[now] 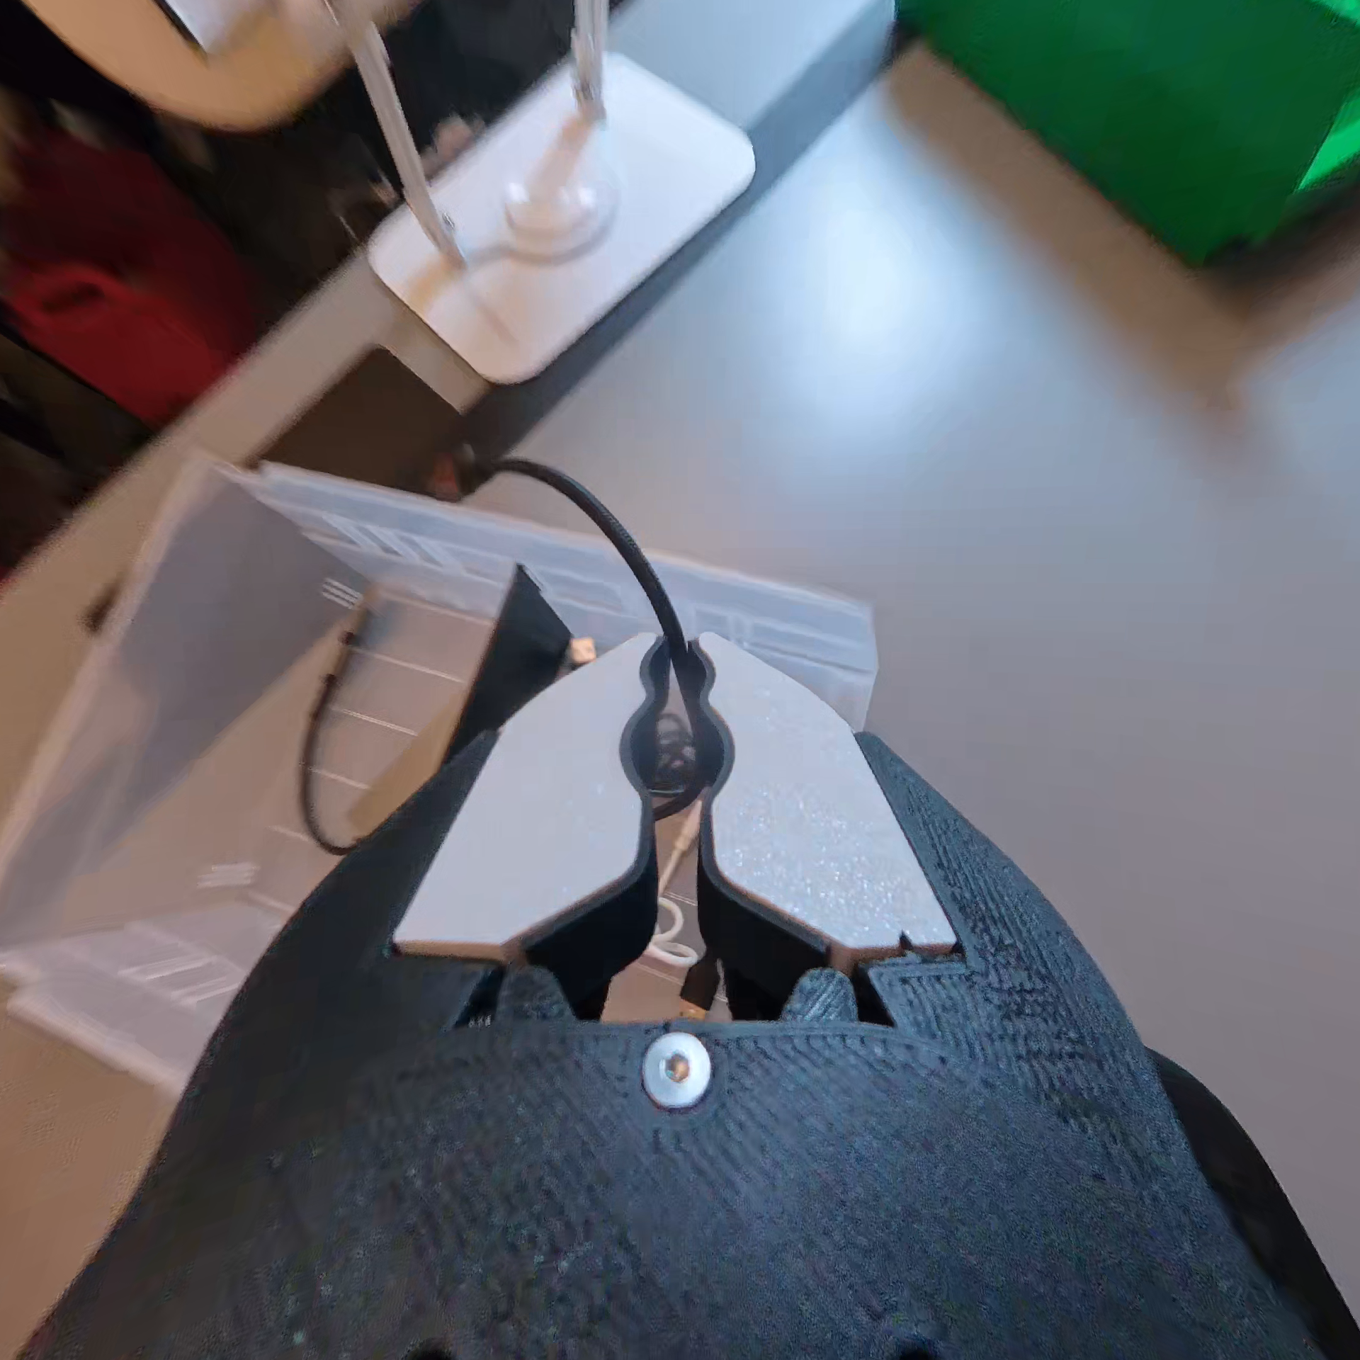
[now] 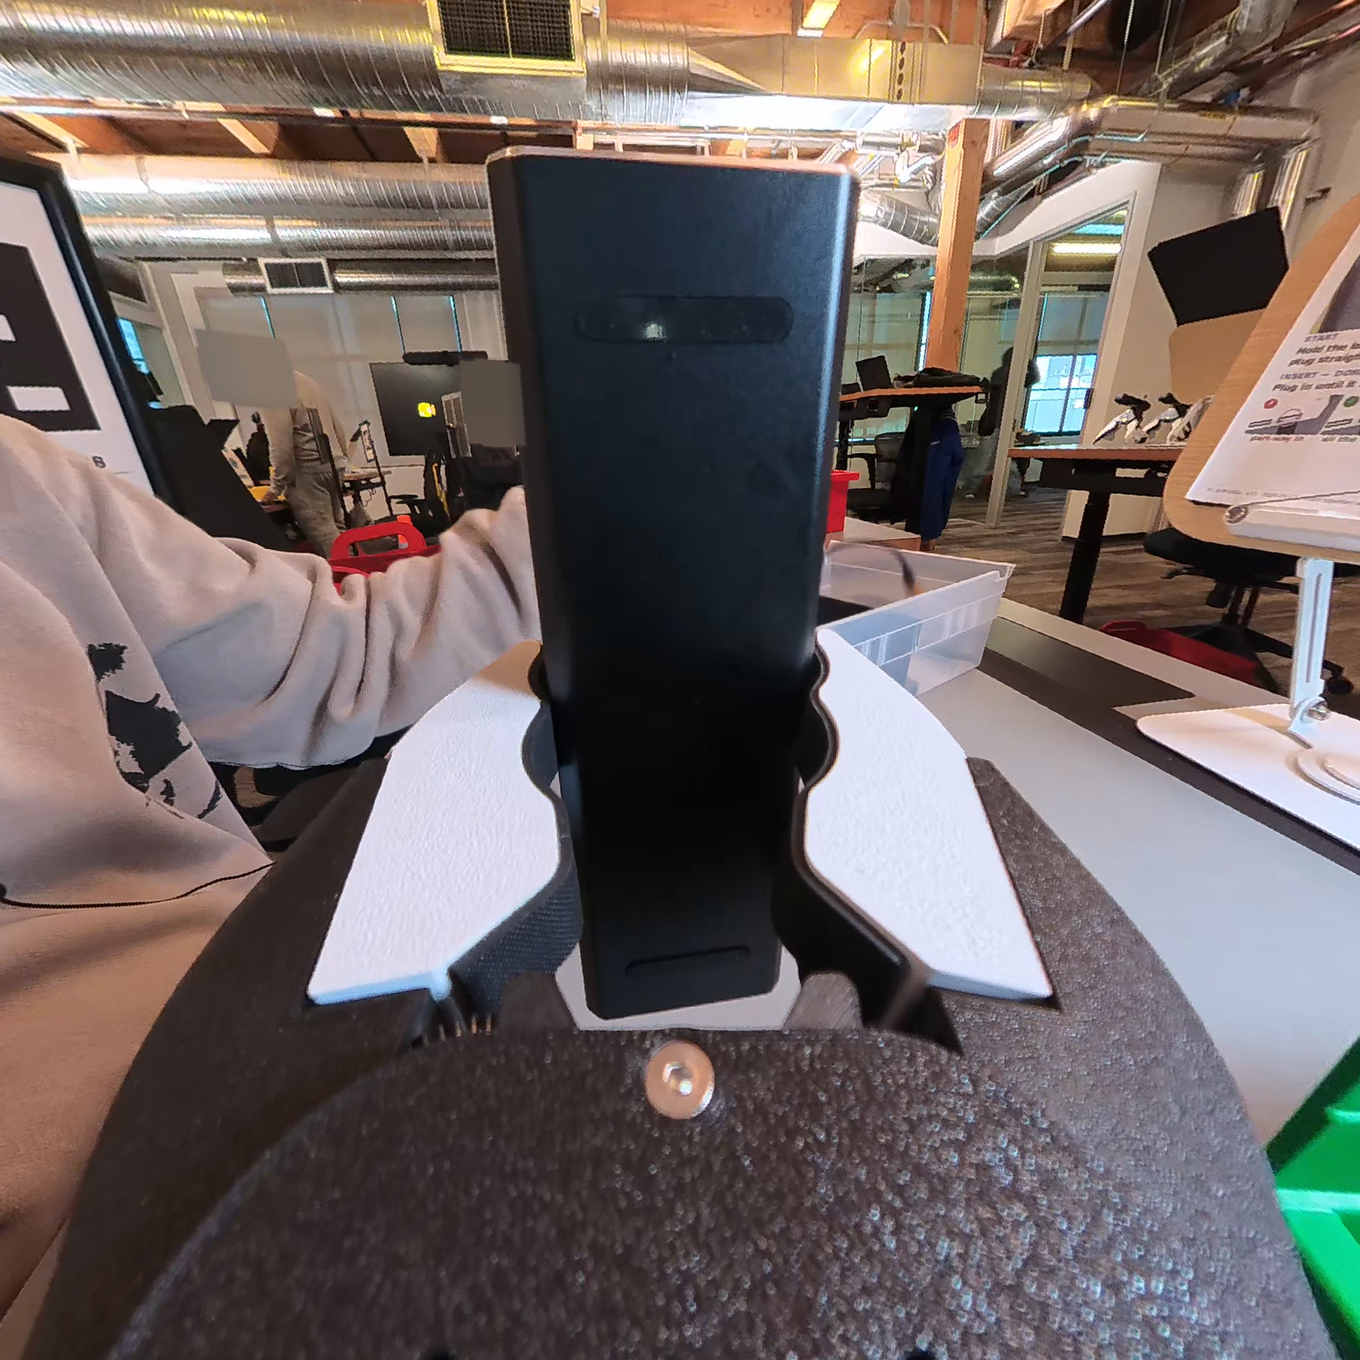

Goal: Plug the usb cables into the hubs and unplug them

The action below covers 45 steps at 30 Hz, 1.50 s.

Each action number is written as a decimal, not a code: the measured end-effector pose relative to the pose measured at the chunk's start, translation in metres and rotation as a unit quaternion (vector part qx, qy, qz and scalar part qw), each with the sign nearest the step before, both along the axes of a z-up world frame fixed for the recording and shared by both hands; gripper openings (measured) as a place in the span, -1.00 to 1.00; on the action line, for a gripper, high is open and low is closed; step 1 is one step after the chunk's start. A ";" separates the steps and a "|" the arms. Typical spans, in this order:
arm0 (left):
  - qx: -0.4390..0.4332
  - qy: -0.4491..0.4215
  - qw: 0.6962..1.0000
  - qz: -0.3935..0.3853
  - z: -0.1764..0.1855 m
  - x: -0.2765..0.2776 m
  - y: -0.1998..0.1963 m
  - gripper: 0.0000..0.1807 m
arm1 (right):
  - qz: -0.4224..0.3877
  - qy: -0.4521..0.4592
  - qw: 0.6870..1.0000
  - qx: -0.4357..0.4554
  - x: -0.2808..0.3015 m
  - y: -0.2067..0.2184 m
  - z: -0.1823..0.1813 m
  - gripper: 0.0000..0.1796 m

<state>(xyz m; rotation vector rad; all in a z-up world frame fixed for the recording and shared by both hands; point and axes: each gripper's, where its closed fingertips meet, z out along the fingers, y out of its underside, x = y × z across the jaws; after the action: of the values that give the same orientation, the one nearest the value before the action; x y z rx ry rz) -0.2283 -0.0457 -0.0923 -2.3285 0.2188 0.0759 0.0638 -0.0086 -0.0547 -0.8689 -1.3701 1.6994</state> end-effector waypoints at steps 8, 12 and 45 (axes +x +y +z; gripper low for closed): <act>0.152 0.071 0.975 -0.143 0.090 0.083 -0.011 -0.95 | 0.000 -0.005 1.000 -0.001 -0.001 0.000 -0.003 -0.29; 0.107 0.099 0.963 -0.225 0.068 0.126 -0.004 -0.95 | -0.004 0.006 1.000 -0.008 0.002 0.005 0.003 -0.29; -0.163 -0.008 0.972 -0.168 -0.139 0.168 0.056 -0.66 | -0.011 -0.011 1.000 0.007 0.018 0.037 0.003 -0.29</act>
<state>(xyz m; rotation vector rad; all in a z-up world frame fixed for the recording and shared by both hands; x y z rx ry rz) -0.0606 0.0105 -0.2309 -2.5792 0.6563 -0.1583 0.0821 0.0287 -0.0513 -0.8949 -1.3803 1.6663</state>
